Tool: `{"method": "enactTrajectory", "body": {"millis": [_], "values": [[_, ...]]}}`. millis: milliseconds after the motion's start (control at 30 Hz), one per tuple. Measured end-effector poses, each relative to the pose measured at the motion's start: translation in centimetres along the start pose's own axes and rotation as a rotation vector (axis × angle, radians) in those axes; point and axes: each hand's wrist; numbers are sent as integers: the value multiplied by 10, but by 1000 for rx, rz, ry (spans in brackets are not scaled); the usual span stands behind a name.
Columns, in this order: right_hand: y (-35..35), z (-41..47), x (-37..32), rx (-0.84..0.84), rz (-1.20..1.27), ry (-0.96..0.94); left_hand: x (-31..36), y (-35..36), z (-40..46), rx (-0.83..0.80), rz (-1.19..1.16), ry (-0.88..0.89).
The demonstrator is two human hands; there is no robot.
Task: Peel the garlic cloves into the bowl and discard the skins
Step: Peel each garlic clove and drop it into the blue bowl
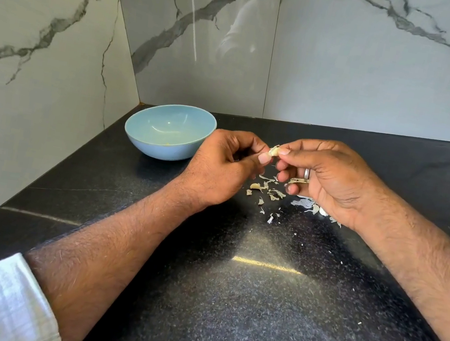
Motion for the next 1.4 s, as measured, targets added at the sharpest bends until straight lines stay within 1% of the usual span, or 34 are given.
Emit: {"method": "enactTrajectory", "body": {"millis": [133, 300, 500, 700, 800, 1000, 1200, 1333, 1400], "values": [[0, -1, 0, 49, -21, -6, 3, -1, -2, -14, 10, 6], [0, -2, -1, 104, -93, -99, -1, -2, 0, -39, 122, 54], [2, -1, 1, 81, -148, -121, -2, -2, 1, -82, 180, 97], [0, -1, 1, 63, -123, -132, 0, -2, 0, -98, 158, 61], [-2, -2, 0, 59, -113, -146, 1, -3, -1, -67, 157, 26], [-7, 0, 0, 43, -42, -57, 2, -8, 0, -6, 154, -76], [-4, 0, 1, 62, -119, -51, 4, -11, 1, -10, 146, -145], [-4, 0, -1, 37, -77, 4, 6, -9, 0, -31, 136, -144], [-3, 0, -1, 19, -94, 14, 7, -9, -1, -38, 147, -130]]}}
Point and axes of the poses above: each hand's wrist, its own z-axis towards the middle knuckle, its own y-axis out of the palm, x = y × z, and after that the axes turned 12 degrees about -z, right-handed
